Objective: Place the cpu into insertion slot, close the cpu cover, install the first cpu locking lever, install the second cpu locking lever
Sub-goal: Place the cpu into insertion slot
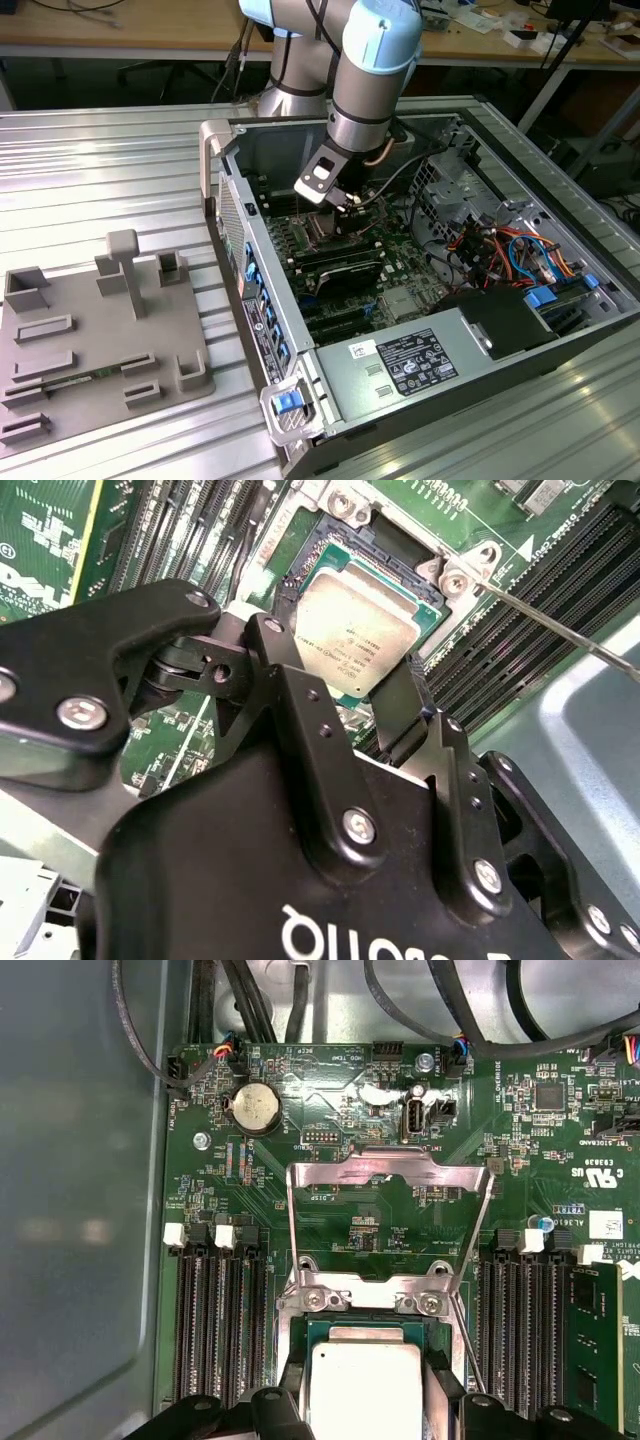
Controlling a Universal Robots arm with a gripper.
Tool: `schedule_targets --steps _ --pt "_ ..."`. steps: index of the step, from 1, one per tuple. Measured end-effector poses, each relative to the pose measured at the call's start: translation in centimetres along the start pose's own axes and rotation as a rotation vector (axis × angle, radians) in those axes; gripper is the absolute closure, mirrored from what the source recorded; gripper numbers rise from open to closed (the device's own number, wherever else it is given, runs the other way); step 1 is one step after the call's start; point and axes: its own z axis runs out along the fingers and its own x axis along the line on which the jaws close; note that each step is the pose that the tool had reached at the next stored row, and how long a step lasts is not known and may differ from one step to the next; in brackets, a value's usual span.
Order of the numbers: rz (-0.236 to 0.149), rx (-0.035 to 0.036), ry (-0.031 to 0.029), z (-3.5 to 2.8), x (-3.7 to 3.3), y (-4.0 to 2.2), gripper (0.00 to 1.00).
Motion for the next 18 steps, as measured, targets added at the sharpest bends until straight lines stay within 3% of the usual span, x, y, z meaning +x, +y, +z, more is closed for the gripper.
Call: schedule_targets --steps 18 --pt "0.006 0.0002 -0.0007 0.28 -0.09 -0.27 0.45"
